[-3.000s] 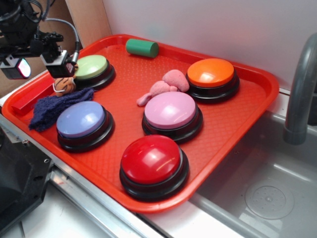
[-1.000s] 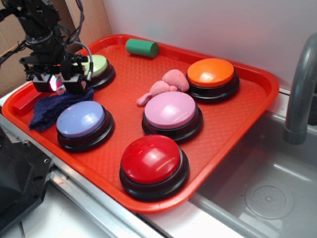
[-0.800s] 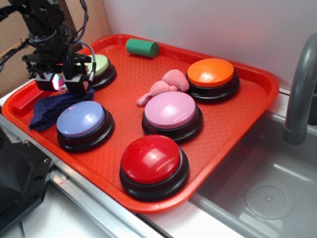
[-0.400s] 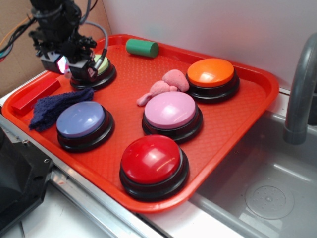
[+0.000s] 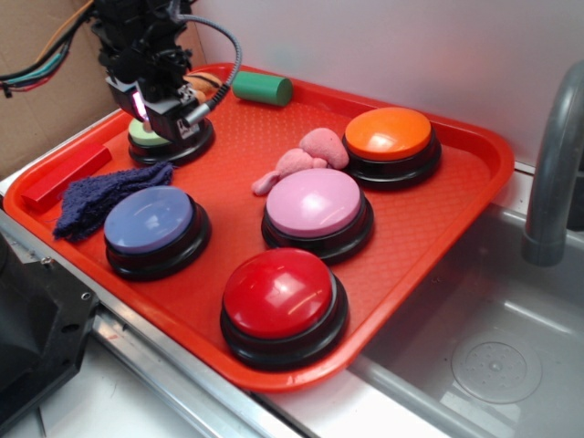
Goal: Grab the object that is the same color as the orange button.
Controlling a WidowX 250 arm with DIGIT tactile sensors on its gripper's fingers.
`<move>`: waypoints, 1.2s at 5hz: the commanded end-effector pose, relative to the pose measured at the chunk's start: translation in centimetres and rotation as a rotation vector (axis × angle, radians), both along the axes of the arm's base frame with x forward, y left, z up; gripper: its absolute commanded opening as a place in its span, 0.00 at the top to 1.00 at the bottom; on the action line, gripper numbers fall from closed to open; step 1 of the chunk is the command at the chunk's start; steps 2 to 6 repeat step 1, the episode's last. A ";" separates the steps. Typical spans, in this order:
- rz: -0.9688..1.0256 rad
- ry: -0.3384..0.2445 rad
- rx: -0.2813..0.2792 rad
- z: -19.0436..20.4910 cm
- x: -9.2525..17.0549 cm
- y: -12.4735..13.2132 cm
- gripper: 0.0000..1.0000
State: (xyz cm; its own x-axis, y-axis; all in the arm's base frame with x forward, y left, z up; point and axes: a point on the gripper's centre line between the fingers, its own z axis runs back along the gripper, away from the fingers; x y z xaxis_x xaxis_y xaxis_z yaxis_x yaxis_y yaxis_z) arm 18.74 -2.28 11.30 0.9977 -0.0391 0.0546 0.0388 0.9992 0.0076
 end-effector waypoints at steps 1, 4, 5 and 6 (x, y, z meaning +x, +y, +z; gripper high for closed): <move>0.033 0.047 -0.078 1.3 0.0 0.7 1.00; 0.033 0.047 -0.078 1.3 0.0 0.7 1.00; 0.033 0.047 -0.078 1.3 0.0 0.7 1.00; 0.033 0.047 -0.078 1.3 0.0 0.7 1.00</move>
